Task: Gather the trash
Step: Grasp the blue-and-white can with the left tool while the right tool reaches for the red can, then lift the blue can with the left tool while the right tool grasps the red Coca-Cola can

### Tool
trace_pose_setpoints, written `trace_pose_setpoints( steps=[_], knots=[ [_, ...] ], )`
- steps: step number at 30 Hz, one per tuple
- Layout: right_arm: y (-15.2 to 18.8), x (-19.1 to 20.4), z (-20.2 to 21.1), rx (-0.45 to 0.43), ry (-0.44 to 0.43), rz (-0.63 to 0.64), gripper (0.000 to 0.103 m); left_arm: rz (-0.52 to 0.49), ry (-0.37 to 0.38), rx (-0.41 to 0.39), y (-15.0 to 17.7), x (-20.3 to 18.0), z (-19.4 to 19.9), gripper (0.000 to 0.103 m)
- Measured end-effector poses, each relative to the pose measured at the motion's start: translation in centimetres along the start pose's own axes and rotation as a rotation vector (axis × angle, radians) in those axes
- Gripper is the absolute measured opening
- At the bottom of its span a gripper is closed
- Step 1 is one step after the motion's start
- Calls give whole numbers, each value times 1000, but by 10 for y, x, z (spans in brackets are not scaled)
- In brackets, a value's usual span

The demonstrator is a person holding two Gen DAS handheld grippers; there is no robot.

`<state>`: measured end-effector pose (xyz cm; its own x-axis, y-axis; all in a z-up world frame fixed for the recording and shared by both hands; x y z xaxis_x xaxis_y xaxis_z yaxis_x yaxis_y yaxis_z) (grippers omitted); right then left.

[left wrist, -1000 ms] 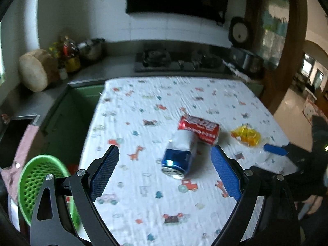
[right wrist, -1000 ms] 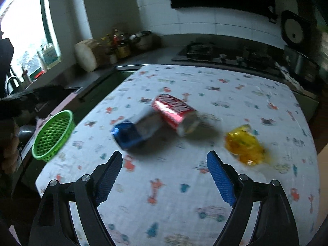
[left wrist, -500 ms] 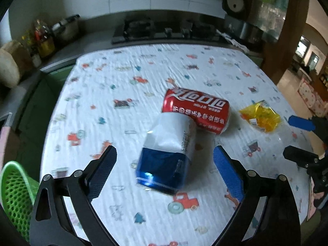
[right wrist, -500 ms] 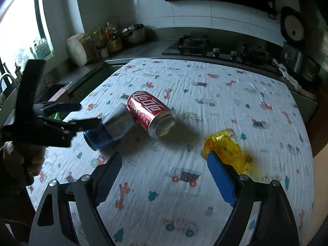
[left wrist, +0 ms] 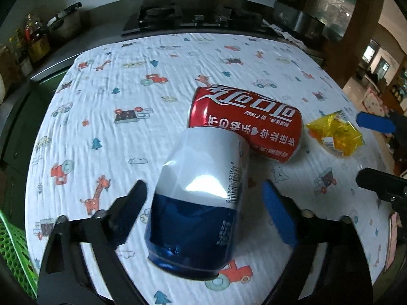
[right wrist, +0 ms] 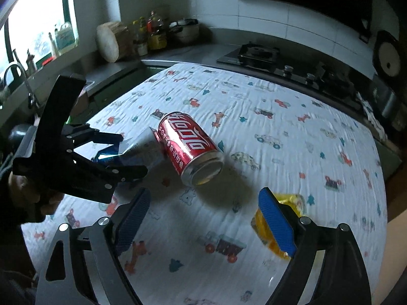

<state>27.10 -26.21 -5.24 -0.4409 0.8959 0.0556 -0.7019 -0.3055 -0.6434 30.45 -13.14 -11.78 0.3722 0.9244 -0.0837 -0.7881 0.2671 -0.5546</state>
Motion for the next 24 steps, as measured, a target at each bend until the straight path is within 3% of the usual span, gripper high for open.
trace_pose_setpoints(
  steps=[2,11,24],
  knots=[
    [-4,-2,-5,4,-2,12,85,-6,-6,6,0,0,-3,76],
    [-10,1,-28,13,-29,8,86,-22,-33,-29,2,4,12,74],
    [-32,22,-77,34,23,111,91,63,-112,-107,4,55,68,74]
  ],
)
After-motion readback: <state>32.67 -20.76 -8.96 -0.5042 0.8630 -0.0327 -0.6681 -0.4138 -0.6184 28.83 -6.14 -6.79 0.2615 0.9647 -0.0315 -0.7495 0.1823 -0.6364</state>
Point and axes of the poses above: each gripper's, at about its wrist camera, not at the fingertips, and z roughly against the way its jaws point, x to its left, y to its underside, the point moved 10 cm from there along -z, roughly the way its jaws point, and after that the axes turned 3 degrees about -z, right-handed, at the moved point
